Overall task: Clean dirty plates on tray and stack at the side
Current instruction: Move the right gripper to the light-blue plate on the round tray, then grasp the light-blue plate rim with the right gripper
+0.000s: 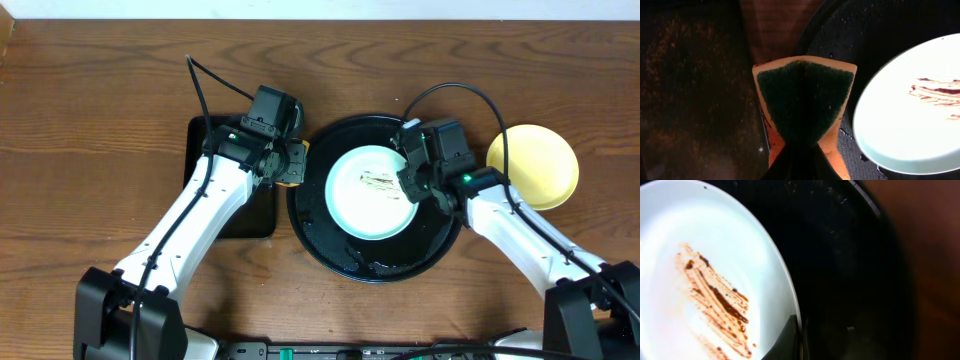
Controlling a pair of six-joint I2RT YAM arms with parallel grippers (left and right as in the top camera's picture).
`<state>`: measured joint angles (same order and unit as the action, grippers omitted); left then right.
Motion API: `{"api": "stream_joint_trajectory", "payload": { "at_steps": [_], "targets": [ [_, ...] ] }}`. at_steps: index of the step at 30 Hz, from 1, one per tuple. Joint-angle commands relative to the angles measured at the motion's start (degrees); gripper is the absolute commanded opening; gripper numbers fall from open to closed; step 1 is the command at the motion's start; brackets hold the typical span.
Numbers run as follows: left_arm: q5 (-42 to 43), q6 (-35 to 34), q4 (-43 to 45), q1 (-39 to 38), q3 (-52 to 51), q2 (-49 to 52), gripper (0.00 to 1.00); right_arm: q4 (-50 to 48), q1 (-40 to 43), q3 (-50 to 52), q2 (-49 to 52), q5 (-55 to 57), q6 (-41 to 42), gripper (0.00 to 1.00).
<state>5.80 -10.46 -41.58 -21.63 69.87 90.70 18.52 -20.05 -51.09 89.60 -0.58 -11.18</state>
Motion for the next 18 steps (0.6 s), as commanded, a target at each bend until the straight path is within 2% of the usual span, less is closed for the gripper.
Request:
{"api": "stream_joint_trajectory", "payload": {
  "at_steps": [1, 8, 13, 16, 18],
  "targets": [
    [-0.48, 0.28, -0.07, 0.07, 0.31, -0.15, 0.08, -0.33, 0.28, 0.15, -0.72, 8.83, -12.48, 0.01],
    [-0.46, 0.28, -0.17, 0.07, 0.31, -0.15, 0.08, -2.95, 1.46, 0.15, -0.68, 9.57, -13.53, 0.01],
    [-0.46, 0.28, -0.2, 0.07, 0.31, -0.15, 0.08, -5.01, 1.62, 0.15, -0.7, 9.55, -7.06, 0.11],
    [-0.48, 0.28, -0.2, 0.07, 0.31, -0.15, 0.08, -5.55, 1.62, 0.15, -0.96, 9.55, -1.53, 0.24],
    [-0.48, 0.28, -0.2, 0.07, 0.31, -0.15, 0.08, -4.76, 1.62, 0.15, -1.38, 9.38, 2.91, 0.25]
  ]
}}
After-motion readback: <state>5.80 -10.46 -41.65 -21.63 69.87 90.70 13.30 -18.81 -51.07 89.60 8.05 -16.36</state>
